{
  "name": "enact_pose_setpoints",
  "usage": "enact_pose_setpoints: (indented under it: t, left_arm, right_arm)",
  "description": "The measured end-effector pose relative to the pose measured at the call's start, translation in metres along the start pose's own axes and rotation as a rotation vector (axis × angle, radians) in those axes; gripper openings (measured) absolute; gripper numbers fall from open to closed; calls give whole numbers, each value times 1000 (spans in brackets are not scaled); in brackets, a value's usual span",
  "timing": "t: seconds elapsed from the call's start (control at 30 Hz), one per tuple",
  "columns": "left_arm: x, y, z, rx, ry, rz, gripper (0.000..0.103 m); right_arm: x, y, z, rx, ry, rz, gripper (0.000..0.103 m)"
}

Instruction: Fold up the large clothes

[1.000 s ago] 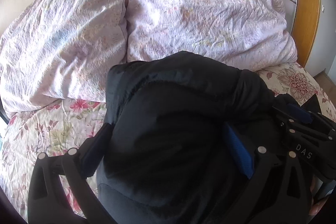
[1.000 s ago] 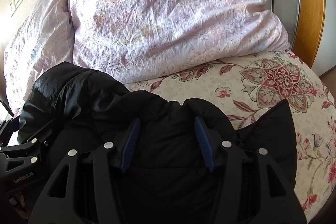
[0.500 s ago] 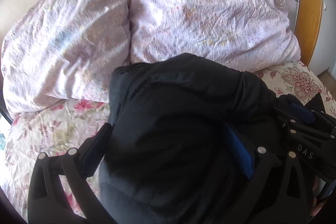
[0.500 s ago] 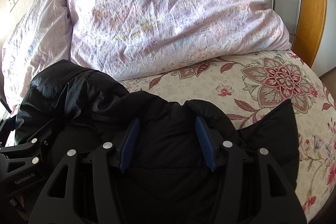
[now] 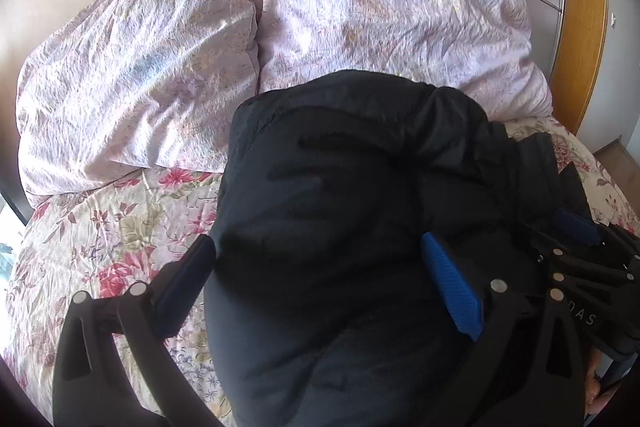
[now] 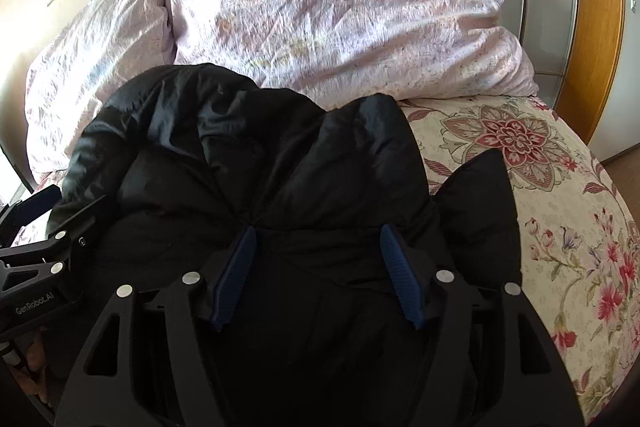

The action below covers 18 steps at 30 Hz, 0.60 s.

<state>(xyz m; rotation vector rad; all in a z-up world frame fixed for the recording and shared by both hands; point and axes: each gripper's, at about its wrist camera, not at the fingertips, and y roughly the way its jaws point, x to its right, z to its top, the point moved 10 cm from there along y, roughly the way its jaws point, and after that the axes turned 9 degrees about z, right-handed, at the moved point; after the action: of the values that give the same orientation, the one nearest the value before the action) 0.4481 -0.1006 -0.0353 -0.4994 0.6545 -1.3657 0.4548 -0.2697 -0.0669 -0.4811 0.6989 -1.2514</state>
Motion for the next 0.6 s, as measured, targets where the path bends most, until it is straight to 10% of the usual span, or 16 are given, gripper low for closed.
enact_pose_setpoints:
  t: [0.3, 0.47, 0.6]
  left_arm:
    - [7, 19, -5, 38, 1, 46, 101]
    - [-13, -5, -10, -8, -63, -128, 101]
    - [-42, -26, -21, -74, -133, -313, 101]
  right_arm:
    - [8, 18, -2, 9, 13, 12, 67]
    - [10, -14, -2, -86, 55, 114, 70]
    - [47, -66, 8, -71, 201, 230, 102]
